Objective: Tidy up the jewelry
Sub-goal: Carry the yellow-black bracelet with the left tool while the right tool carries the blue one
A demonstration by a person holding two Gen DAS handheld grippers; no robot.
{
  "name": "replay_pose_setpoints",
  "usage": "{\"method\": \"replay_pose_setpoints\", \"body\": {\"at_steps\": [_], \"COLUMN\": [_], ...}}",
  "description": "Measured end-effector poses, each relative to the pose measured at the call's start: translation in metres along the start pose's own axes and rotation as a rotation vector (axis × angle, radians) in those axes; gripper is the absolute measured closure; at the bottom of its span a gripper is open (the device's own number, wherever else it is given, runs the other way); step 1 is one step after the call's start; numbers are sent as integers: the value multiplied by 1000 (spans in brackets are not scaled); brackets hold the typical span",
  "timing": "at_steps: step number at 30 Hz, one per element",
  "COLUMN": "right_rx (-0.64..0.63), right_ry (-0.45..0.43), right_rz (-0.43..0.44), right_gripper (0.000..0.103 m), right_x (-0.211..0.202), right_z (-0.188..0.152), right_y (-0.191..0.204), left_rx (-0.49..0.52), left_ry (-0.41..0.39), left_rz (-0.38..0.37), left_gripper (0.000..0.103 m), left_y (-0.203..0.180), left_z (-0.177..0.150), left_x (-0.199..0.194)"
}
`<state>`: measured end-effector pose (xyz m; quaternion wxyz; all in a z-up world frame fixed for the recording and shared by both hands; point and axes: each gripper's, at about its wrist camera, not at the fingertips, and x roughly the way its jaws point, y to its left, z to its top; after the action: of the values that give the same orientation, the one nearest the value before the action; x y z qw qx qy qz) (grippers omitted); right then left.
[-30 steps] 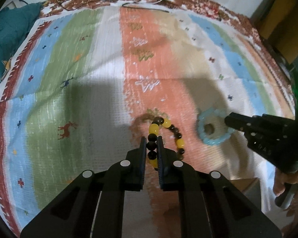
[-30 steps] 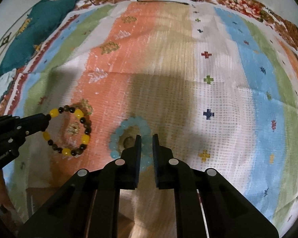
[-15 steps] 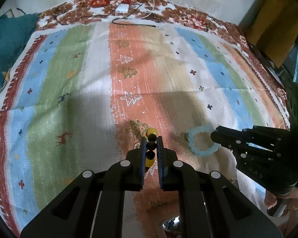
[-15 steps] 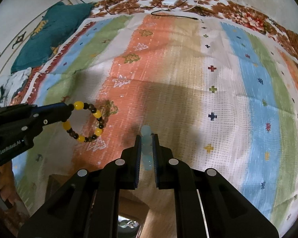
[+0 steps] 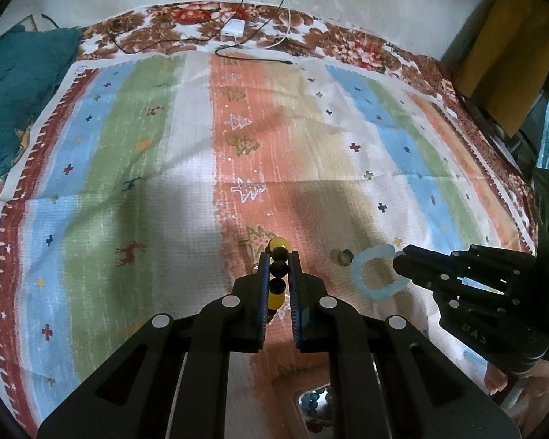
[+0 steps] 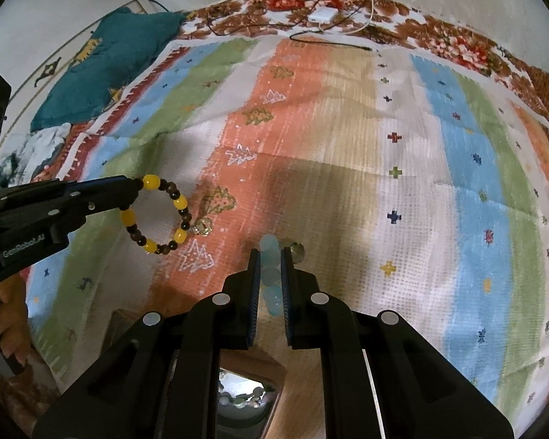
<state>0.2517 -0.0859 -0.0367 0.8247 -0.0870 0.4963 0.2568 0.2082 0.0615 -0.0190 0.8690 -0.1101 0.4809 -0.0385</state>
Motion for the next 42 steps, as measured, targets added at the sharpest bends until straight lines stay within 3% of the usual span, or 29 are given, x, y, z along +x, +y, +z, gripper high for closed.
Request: {"method": "replay_pose_setpoints", "body": {"at_steps": [33, 42], "right_rx": [-19, -30], "right_ry": [-184, -188], "right_rz": [11, 37], "right_gripper": [91, 91], "right_x": [-77, -86], "right_z": [-22, -32], "right_y": [17, 20], "left_rx": [24, 13], "left_ry": [-121, -143], "left_rz": [-63, -89], "left_gripper": [93, 93], "left_y": [-36, -40], "left_z": [-24, -35], "left_x": [-58, -70]}}
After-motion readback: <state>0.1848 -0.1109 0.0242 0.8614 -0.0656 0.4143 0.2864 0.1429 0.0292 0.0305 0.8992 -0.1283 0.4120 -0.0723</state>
